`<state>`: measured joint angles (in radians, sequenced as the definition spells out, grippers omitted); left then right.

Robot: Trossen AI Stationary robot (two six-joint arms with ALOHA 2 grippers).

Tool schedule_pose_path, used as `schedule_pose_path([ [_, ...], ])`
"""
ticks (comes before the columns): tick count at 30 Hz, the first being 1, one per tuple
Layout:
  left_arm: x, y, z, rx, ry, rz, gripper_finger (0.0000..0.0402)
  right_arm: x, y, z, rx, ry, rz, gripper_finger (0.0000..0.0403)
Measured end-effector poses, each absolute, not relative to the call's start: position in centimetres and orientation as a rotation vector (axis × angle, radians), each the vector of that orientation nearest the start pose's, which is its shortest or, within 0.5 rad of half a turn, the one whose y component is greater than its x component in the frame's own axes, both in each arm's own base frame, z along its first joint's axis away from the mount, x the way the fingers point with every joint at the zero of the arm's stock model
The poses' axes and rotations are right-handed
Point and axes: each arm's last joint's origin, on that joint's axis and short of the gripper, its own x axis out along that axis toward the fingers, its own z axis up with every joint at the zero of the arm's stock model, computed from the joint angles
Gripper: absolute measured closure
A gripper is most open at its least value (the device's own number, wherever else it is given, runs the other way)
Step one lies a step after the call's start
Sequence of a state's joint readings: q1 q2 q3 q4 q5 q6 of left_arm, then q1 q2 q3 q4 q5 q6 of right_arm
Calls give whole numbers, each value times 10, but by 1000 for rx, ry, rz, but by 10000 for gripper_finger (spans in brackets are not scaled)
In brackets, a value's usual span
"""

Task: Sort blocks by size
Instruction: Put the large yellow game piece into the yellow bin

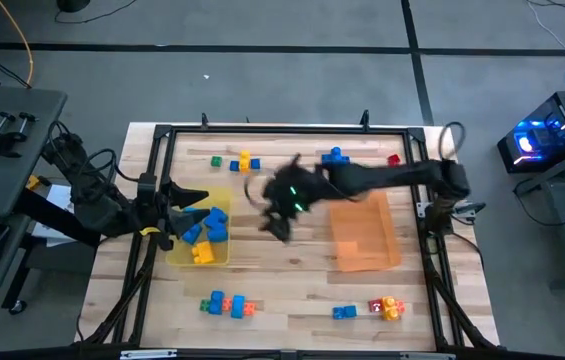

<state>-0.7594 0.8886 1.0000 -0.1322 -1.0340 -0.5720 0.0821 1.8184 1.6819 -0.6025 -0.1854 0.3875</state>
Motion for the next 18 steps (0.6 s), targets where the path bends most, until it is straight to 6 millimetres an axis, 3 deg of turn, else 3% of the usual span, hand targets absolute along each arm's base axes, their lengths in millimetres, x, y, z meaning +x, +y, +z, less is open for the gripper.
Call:
schedule_pose_path([
  [4,143,-101,393,-549,-64,273,119,354,107,329,245,980,53,167],
  [10,143,-101,393,-549,-63,272,119,288,198,319,158,1140,7,167],
  [15,143,-101,393,-544,-59,273,119,270,245,312,147,1067,74,167],
  [18,143,-101,392,-535,-52,274,119,259,245,300,266,1204,-102,167],
])
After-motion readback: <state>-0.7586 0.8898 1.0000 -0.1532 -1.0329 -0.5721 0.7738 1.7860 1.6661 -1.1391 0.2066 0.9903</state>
